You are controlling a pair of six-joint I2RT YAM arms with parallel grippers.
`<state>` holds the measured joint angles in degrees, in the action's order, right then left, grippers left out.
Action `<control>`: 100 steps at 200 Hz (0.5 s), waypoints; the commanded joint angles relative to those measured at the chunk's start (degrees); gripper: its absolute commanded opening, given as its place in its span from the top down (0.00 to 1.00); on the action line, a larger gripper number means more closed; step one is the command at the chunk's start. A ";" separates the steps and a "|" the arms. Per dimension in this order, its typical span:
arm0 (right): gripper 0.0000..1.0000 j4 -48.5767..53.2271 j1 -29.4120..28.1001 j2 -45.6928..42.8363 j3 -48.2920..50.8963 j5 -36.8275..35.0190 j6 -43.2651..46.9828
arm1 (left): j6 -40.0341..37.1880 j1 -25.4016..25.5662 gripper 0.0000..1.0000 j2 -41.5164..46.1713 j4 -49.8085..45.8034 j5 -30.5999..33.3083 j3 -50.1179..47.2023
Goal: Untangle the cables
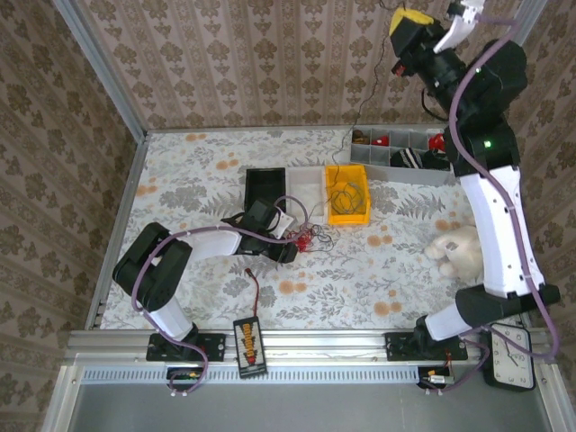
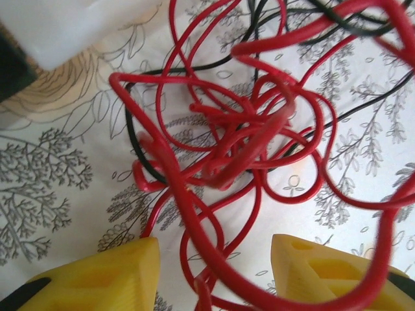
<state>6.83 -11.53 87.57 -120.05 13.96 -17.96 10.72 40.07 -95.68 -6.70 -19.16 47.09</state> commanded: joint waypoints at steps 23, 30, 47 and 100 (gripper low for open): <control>1.00 3.29 -1.67 12.48 -20.14 1.79 0.16 | 1.75 -0.15 0.51 1.56 1.40 2.88 -2.41; 1.00 4.94 -1.71 14.46 -23.65 1.95 0.05 | 1.91 -0.17 0.51 1.68 1.74 2.83 -2.65; 1.00 6.44 -1.78 16.85 -25.58 2.84 -1.13 | 2.36 -0.15 0.51 2.11 2.62 2.90 -3.22; 1.00 7.99 -4.50 16.58 -21.20 1.77 2.59 | 3.17 -0.21 0.50 5.60 5.33 4.84 -4.38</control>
<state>13.30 -14.52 104.01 -141.78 15.59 -17.87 12.51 40.07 -92.55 -2.90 -16.56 43.40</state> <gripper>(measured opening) 0.046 0.495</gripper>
